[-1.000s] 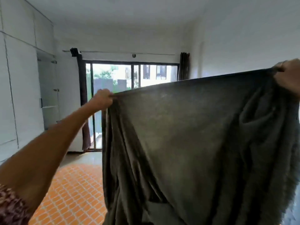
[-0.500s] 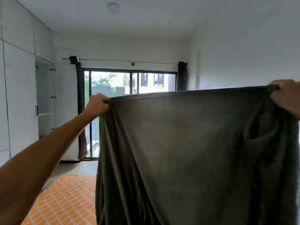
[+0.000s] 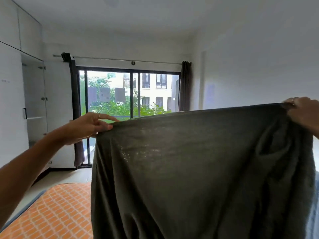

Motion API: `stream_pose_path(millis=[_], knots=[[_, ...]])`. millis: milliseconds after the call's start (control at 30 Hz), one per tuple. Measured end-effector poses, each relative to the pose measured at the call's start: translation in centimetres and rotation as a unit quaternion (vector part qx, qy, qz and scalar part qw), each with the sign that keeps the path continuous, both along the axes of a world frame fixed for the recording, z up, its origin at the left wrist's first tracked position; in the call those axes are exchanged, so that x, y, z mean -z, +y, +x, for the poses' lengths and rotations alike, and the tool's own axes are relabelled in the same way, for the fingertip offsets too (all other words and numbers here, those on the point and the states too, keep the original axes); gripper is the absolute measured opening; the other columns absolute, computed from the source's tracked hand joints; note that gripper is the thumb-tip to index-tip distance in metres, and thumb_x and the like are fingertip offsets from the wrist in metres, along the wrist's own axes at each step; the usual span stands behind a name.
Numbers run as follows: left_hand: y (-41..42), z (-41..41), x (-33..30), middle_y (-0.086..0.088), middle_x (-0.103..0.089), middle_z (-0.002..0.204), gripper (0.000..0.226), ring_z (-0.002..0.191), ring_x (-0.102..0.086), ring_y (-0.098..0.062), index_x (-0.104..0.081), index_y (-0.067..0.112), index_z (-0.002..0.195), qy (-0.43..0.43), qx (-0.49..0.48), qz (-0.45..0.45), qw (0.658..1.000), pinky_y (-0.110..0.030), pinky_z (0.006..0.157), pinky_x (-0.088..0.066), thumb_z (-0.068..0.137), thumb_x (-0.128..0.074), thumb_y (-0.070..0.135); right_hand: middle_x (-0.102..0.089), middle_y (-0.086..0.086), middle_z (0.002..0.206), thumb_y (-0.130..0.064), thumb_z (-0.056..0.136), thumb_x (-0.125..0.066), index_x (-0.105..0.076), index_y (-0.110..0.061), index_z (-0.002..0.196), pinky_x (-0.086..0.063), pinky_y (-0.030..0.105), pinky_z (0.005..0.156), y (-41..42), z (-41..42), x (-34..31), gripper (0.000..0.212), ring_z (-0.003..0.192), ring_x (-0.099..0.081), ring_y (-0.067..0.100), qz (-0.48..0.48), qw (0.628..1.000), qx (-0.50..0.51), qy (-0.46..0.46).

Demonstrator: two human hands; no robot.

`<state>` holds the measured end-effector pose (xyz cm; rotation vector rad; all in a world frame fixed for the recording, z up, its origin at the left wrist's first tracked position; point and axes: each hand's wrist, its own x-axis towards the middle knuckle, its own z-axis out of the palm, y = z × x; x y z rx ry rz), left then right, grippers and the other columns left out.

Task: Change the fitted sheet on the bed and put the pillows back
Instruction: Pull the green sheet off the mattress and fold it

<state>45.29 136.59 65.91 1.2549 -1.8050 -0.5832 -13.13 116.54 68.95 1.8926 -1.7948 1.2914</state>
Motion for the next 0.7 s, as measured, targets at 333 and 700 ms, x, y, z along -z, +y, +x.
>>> stream_pose_path(millis=[333,700], knots=[[-3.4,-9.1,5.0,-0.014,-0.072,0.106,0.019,0.104,-0.064,-0.026,-0.073,0.005,0.106,-0.371,-0.119,-0.117,0.913,-0.022,0.081,-0.035,0.091,-0.062,0.010,-0.058,-0.016,0.076,-0.102,0.009,-0.041,-0.060,-0.036,0.087,-0.039,0.027,0.071,2.8,3.8,8.1,0.104,0.074,-0.058,0.008,0.249,0.943,-0.121,0.184],[-4.3,-18.2,9.2,-0.015,-0.074,0.082,0.032,0.073,-0.070,-0.026,-0.074,0.001,0.094,-0.358,0.090,-0.223,0.902,-0.031,0.069,-0.053,0.087,-0.047,0.016,-0.073,-0.004,0.097,-0.033,0.077,-0.073,-0.070,-0.027,0.099,-0.048,0.015,0.084,11.8,21.0,14.7,0.023,0.086,-0.063,-0.007,0.231,0.844,-0.484,0.023]])
